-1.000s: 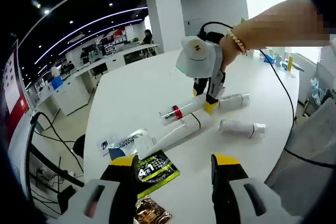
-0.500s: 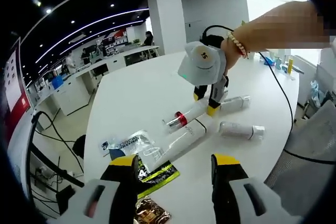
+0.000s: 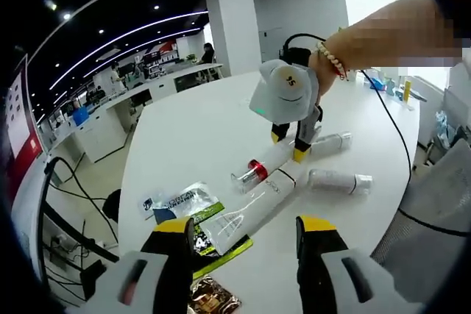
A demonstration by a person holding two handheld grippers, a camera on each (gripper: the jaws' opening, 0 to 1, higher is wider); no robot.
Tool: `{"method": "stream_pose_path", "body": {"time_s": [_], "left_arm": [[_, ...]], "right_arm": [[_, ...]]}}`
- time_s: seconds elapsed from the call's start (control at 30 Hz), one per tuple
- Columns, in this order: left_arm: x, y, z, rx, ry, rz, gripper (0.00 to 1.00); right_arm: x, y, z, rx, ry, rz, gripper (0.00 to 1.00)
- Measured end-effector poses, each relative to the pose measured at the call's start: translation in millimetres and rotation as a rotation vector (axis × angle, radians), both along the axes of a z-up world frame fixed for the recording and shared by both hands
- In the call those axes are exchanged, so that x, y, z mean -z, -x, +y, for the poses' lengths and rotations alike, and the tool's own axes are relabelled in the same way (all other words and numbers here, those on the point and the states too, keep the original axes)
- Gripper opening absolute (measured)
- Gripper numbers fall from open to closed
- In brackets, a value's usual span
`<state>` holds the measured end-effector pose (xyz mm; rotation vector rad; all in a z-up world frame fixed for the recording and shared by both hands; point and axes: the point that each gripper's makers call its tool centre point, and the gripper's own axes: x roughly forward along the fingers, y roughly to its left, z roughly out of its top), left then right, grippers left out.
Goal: Arrange the skincare products in the storage area until every visible bottle or jar stands upright without overlapping.
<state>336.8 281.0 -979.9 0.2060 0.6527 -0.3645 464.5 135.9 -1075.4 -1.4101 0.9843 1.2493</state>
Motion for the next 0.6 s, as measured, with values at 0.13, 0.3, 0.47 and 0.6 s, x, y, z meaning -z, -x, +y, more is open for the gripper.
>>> {"method": "stream_pose_path", "body": {"time_s": [0.13,0.3,0.47,0.6], "left_arm": [[0.4,-0.2,-0.2,0.001,-0.002,0.002,0.58],[-0.3,-0.6,-0.5,0.0,-0.002,-0.001,0.58],[-1.1,-0.6,-0.2,-0.001,-0.005,-0.004,0.58],[-1.6,-0.8,-0.3,0.0,-0.005,-0.006,0.58]], "right_arm": [[0.9,-0.9,0.0,-0.006,0.027,-0.001,0.27],[0.9,-0.9,-0.7,-0.013,0.037,0.0,0.27],[1.3,-1.1,-1.2,-0.009,0.036,0.004,0.27],[1.3,-1.0,-1.5,-0.009,0.037,0.004,0.27]]}}
